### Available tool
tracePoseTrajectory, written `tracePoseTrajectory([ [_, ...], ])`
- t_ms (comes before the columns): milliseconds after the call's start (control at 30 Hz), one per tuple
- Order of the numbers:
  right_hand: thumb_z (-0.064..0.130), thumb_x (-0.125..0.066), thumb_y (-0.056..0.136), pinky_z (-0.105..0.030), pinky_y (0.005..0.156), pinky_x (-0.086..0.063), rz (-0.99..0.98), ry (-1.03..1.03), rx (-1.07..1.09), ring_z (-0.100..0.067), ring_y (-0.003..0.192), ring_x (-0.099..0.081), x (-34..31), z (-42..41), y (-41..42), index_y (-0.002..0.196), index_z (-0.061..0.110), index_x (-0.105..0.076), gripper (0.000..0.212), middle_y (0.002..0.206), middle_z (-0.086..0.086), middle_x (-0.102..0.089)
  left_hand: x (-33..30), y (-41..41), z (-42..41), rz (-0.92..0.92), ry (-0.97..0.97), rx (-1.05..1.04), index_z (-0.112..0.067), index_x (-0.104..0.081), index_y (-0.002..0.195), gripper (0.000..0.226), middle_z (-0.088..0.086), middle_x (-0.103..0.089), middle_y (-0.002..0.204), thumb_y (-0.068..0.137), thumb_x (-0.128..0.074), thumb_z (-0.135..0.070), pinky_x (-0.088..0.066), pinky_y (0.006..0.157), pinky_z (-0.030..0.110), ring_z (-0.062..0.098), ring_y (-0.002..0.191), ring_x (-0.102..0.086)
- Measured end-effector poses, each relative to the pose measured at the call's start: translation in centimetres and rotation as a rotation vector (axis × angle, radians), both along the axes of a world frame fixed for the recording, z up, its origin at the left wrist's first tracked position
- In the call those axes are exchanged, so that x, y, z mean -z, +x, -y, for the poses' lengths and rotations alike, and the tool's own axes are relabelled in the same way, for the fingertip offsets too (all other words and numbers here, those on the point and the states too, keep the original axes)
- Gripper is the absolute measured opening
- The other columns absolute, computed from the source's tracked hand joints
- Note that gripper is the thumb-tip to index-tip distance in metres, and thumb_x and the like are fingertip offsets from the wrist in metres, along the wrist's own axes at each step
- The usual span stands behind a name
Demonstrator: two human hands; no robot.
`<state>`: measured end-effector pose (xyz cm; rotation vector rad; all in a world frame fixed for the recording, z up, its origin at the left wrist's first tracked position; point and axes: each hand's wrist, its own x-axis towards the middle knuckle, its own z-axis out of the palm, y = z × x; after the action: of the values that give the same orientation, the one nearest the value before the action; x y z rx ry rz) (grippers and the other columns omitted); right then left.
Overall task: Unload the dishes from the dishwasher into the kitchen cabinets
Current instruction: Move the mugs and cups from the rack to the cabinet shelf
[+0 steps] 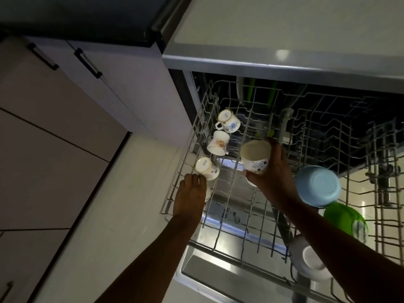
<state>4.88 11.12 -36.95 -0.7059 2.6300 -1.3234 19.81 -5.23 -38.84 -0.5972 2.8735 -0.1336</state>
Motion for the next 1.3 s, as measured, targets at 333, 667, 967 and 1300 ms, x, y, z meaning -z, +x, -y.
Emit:
tracePoseTrajectory([
  [333, 0.022, -0.087, 0.062, -0.034, 0.092, -0.047, -0.026, -0.053, -0.005, -0.02, 0.116, -0.049, -6.0, -2.5, 2.6, 0.141, 0.012, -0.031, 0.098, 0.134, -0.007, -0.047, -7.5, 0.4, 0.2, -0.355, 0.479, -0.165, -0.021, -0.051, 0.116, 0.061, 0.001, -0.042, 0.109, 0.064, -0.076, -0.042, -0.045, 0.071, 0.028, 0.018, 0.087, -0.053],
  [667, 0.015, -0.085, 0.064, -0.02, 0.085, -0.046, -0.006, -0.366, -0.176, -0.007, 0.104, -0.055, -24.3, 8.2, 13.6, 0.13, 0.026, -0.036, 0.082, 0.119, 0.006, -0.053, -28.0, 11.0, 8.2, -0.761, 0.635, -0.277, -0.027, -0.05, 0.131, 0.064, 0.0, -0.04, 0.121, 0.072, -0.075, -0.029, -0.033, 0.085, 0.019, 0.01, 0.101, -0.044],
  [967, 0.026, -0.084, 0.065, -0.013, 0.08, -0.048, -0.302, -0.524, -0.351, -0.007, 0.108, -0.052, -47.1, 21.5, 26.4, 0.13, 0.031, -0.032, 0.084, 0.121, 0.005, -0.049, -51.9, 26.5, 19.5, -1.063, 0.383, -0.182, -0.018, -0.047, 0.135, 0.072, 0.006, -0.048, 0.13, 0.071, -0.076, -0.029, -0.031, 0.088, 0.022, 0.021, 0.118, -0.048],
  [1300, 0.033, -0.082, 0.069, -0.027, 0.085, -0.049, -0.546, -0.628, -0.302, -0.015, 0.108, -0.05, -61.8, 32.0, 23.7, 0.128, 0.025, -0.03, 0.079, 0.123, 0.001, -0.047, -66.6, 26.4, 30.2, -1.275, 0.234, -0.05, -0.019, -0.054, 0.114, 0.05, 0.004, -0.053, 0.115, 0.071, -0.075, -0.033, -0.051, 0.083, 0.037, 0.022, 0.101, -0.054],
])
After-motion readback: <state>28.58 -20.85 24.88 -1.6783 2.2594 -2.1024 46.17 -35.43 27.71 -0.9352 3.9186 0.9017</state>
